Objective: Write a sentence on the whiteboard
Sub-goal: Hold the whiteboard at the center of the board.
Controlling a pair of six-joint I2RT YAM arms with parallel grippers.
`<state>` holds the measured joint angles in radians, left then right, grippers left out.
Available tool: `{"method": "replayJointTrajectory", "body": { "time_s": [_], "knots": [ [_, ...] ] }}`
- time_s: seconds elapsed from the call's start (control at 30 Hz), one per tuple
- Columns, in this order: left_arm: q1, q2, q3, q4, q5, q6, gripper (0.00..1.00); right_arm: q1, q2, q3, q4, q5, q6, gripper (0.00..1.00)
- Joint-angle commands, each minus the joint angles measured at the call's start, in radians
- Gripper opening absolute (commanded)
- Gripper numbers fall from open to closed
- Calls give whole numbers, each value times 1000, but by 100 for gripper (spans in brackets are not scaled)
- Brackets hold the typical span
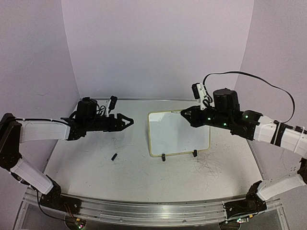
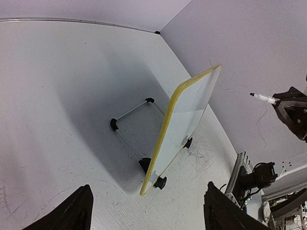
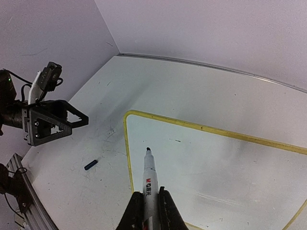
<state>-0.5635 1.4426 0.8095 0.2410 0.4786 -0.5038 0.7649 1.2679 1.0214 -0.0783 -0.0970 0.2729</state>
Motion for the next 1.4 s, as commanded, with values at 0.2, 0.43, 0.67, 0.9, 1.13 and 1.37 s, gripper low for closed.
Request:
{"method": "replayJointTrajectory", "body": {
  "time_s": [0.2,0.43,0.67,0.9,1.13,1.37],
  "knots": [
    [-3,90,-30,286,109,-65,78,8,26,58,71,-21,-26,0],
    [-15,182,36,379,217,-77,74,8,33,70,71,-27,-32,0],
    [-31,302,106,421,235,-113,65,24,66,84,71,-21,-39,0],
    [-45,393,168,457,274,-126,45,68,131,123,28,55,-61,0],
    [-60,453,206,474,299,-131,37,109,167,142,22,79,-77,0],
    [-69,478,220,493,299,-128,26,122,188,154,22,81,-95,0]
  ]
}}
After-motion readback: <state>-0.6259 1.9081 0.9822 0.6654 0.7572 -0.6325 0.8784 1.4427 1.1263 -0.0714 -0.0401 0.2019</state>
